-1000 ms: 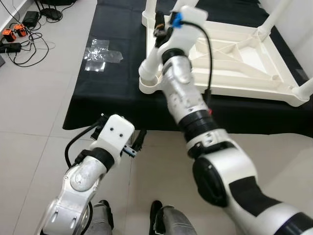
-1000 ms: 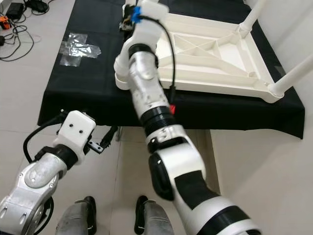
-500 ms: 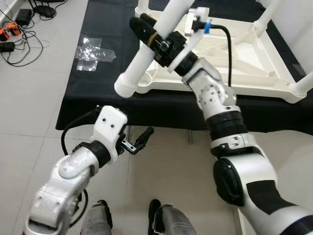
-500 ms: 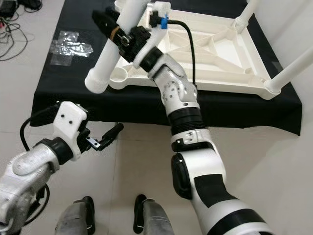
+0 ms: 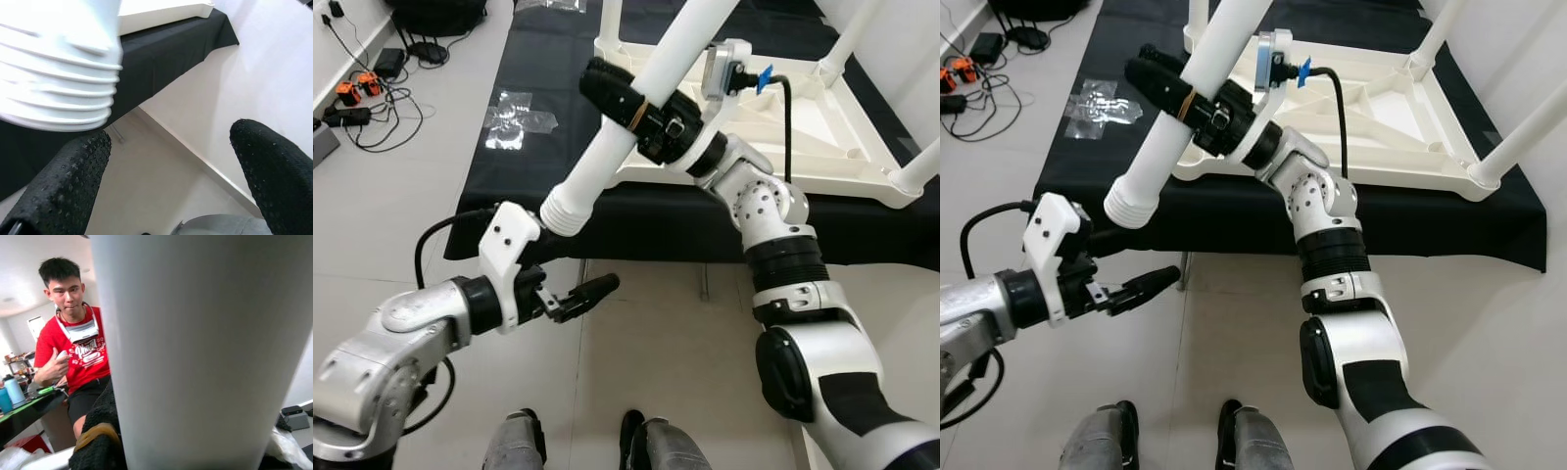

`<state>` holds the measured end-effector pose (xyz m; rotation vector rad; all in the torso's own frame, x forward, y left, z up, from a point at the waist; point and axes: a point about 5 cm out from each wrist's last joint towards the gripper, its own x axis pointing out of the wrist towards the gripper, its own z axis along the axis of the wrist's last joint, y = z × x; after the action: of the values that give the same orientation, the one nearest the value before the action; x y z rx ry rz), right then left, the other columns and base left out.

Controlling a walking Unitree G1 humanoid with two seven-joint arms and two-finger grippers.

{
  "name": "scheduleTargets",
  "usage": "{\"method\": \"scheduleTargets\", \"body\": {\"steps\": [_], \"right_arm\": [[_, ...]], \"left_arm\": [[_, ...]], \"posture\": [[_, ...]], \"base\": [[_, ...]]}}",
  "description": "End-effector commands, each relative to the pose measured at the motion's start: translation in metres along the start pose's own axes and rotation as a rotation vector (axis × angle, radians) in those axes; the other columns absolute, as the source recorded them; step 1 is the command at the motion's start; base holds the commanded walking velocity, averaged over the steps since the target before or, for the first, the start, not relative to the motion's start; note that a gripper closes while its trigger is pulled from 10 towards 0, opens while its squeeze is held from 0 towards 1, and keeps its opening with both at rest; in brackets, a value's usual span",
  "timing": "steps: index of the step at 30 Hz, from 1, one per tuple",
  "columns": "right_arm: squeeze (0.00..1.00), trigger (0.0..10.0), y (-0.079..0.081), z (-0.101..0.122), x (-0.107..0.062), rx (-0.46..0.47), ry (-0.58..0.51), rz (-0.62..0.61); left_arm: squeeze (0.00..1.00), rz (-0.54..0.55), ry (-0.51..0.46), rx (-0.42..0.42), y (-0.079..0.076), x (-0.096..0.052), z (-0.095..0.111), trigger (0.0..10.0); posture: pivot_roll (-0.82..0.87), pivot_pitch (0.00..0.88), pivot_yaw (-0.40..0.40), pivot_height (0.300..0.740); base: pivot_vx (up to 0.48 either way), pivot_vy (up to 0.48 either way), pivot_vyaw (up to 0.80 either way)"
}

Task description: Building children table

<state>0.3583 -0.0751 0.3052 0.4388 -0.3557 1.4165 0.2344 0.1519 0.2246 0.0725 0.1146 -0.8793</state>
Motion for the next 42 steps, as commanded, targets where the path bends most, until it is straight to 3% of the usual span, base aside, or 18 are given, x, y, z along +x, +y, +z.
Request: {"method": "scheduleTargets", "body": {"steps": [1,5,13,20,25,26,30,35,42], "right_arm": [[0.0,0.0,0.002,0.003,-0.003,-0.016,-0.008,0.018],[0.0,0.0,-0.003,0.008,-0.008,-0.04,-0.013,-0.008],[0.0,0.0,0.0,0.008,-0.014,-0.039,0.02,0.037],[0.0,0.0,0.005,-0.006,-0.026,-0.014,0.107,0.099],[0.0,0.0,0.005,-0.008,-0.028,-0.009,0.115,0.106],[0.0,0.0,0.006,-0.009,-0.032,0.006,0.122,0.128],[0.0,0.0,0.01,-0.008,-0.032,0.034,0.111,0.16],[0.0,0.0,0.017,-0.01,-0.032,0.06,0.126,0.226],[0.0,0.0,0.03,-0.016,-0.021,0.075,0.115,0.289]], "left_arm": [[0.0,-0.045,0.02,-0.014,-0.004,-0.003,-0.001,10.0],[0.0,-0.134,0.087,-0.025,-0.013,-0.011,-0.005,10.0],[0.0,-0.129,0.113,-0.039,-0.012,-0.016,-0.006,10.0],[0.0,-0.087,0.152,-0.005,0.001,-0.027,-0.002,10.0],[0.0,-0.072,0.163,0.005,0.004,-0.029,-0.002,10.0],[0.0,-0.034,0.208,0.024,0.013,-0.035,-0.007,10.0],[0.0,-0.012,0.245,0.034,0.02,-0.039,-0.013,10.0],[0.0,-0.032,0.236,0.016,0.02,-0.037,-0.012,10.0],[0.0,-0.111,0.211,0.04,0.017,-0.022,-0.007,10.0]], "posture": [[0.1,0.145,-0.099,0.74],[0.11,0.145,-0.101,0.74],[0.11,0.146,-0.102,0.74],[0.1,0.148,-0.102,0.74],[0.1,0.147,-0.102,0.74],[0.1,0.15,-0.1,0.74],[0.1,0.149,-0.099,0.74],[0.1,0.15,-0.099,0.74],[0.1,0.15,-0.092,0.74]], "base": [[0.0,0.0,0.0],[0.0,0.0,0.0],[0.0,0.0,0.0],[0.0,0.0,0.0],[0.0,0.0,0.0],[0.0,0.0,0.0],[0.0,0.0,0.0],[0.0,0.0,0.0],[0.0,0.0,0.0]]}}
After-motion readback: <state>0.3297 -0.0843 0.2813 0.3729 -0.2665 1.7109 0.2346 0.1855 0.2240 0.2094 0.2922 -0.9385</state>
